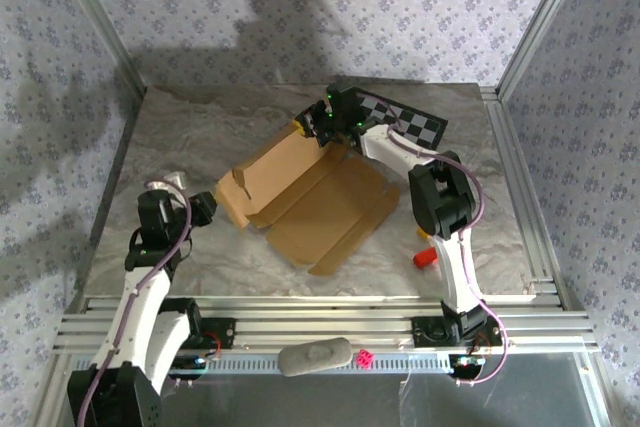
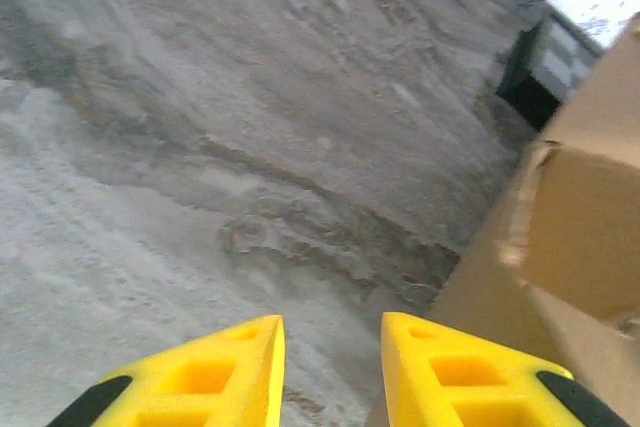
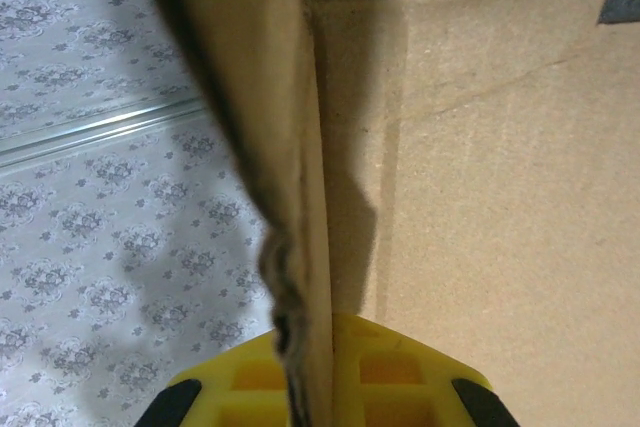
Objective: Fold the paper box
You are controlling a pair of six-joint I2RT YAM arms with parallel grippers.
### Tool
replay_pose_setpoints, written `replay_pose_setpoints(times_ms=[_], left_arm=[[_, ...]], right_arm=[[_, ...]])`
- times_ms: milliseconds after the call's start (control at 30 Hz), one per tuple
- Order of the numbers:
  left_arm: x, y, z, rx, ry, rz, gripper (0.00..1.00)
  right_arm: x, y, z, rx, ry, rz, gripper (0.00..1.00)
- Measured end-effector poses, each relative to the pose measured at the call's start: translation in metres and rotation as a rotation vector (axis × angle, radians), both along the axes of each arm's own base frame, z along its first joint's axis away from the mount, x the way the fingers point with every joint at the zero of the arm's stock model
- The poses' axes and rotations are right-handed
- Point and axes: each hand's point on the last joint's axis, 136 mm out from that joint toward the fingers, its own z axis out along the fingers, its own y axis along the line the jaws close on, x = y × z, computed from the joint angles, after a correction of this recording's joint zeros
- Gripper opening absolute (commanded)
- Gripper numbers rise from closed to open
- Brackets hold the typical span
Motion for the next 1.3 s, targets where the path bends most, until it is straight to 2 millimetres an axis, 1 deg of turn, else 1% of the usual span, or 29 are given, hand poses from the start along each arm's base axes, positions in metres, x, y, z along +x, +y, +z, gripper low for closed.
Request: replay_pose_setpoints(times_ms=[133,233,333,467,633,733,867,933,1067,1300], left_arm=[[-0.003,-0.019,0.019,-0.024,-0.073,-0.065,0.39],[-0.007,-0.032,0.024,-0.038,-0.096,-0.109,0.4],[-0.011,-0.043,0.015,-0.049,-0.074,-0.141,0.42],[-0.014,-0.05,0.002,-0.048,-0.037,-0.158,0.43],[-0.006,-0.05,-0.011,-0.038,0.003,-0.152,0.45],[-0.001,-0.054,-0.016,-0.023,0.026,-0.167,0.45],[0.008,-0.063,-0.012,-0.004,0.02,-0.208,0.46],[0.013,-0.069,-0.006,0.008,0.002,-0.233,0.47],[0.018,-0.074,0.003,0.024,-0.029,-0.257,0.47],[0.023,-0.078,-0.007,0.042,-0.003,-0.273,0.48]], right_arm=[[0.001,0.001,0.003,0.012,-0.004,0.005,0.0],[0.004,0.001,0.011,0.028,-0.011,0.006,0.0],[0.007,0.001,0.017,0.046,-0.021,0.001,0.0],[0.011,-0.002,0.021,0.06,-0.025,-0.003,0.0],[0.011,-0.003,0.022,0.069,-0.021,0.0,0.0],[0.011,-0.003,0.022,0.069,-0.02,0.0,0.0],[0.011,-0.003,0.023,0.072,-0.024,0.0,0.0],[0.012,-0.004,0.024,0.074,-0.023,-0.004,0.0],[0.013,-0.005,0.024,0.079,-0.018,-0.009,0.0],[0.013,-0.005,0.024,0.082,-0.015,-0.011,0.0]])
